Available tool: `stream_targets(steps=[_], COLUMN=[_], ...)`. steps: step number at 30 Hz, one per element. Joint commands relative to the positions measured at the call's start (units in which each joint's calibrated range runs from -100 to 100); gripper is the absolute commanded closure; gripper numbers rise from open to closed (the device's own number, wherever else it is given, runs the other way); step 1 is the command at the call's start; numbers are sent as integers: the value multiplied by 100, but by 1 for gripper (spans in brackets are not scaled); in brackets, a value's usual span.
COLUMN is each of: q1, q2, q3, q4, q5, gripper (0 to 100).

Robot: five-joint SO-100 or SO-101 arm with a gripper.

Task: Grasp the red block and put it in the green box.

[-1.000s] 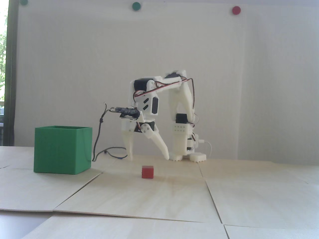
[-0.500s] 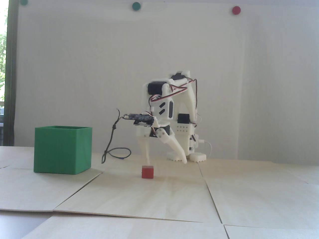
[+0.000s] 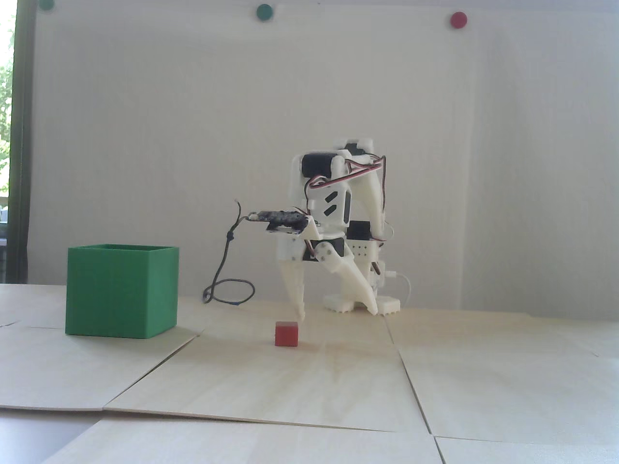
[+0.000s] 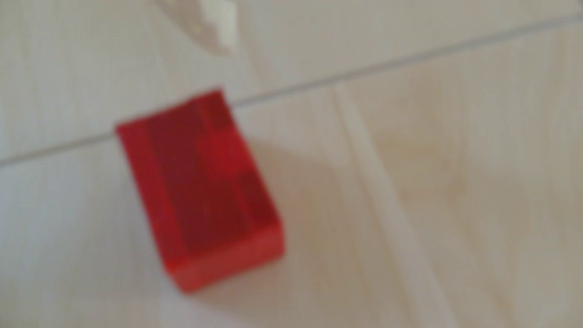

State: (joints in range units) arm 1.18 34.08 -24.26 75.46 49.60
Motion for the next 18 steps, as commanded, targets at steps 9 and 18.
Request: stream_targets(steps=[9,18], q1=[71,360], q2=[702,702], q3=[-2836,-1975], q4=[1308,793], q5=[-15,-10], gripper=[57,57])
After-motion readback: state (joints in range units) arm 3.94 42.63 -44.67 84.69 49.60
